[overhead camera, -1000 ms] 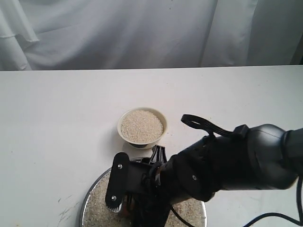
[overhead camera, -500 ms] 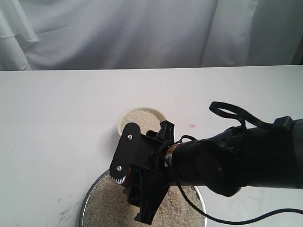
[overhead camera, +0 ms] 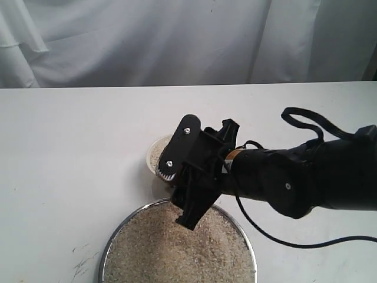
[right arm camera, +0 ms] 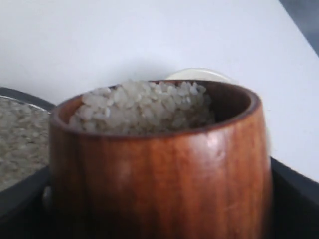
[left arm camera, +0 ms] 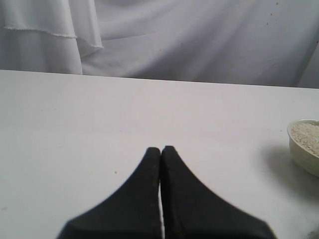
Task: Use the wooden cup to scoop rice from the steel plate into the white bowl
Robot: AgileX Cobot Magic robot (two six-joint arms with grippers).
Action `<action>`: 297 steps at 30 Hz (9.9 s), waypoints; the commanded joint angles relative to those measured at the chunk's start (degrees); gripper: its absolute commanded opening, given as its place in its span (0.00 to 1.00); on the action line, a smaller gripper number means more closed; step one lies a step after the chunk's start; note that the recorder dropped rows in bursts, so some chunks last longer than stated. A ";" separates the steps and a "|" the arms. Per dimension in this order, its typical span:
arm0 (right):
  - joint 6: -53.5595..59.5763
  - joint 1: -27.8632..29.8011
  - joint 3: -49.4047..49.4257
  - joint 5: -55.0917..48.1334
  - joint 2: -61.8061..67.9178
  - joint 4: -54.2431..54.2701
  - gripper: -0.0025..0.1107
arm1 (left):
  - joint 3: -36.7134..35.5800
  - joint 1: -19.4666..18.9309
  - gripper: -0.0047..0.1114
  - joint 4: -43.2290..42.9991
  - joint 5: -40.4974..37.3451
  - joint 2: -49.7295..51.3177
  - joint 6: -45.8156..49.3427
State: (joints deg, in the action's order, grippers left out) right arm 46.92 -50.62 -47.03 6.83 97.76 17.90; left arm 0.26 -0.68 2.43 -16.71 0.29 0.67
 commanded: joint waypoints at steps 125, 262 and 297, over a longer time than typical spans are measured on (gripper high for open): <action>55.71 10.24 -27.55 -1.22 15.24 -44.56 0.02 | -0.26 0.09 0.04 0.04 0.36 -0.29 -0.18; -78.73 31.89 15.41 17.75 -20.97 -22.33 0.02 | -0.26 0.09 0.04 0.04 0.36 -0.29 -0.18; -48.44 49.25 47.03 -11.04 -90.63 -19.75 0.02 | -0.26 0.09 0.04 0.04 0.36 -0.29 -0.18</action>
State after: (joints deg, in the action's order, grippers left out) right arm -1.22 -1.74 -0.64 -2.59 9.16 -1.65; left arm 0.26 -0.68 2.43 -16.71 0.29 0.67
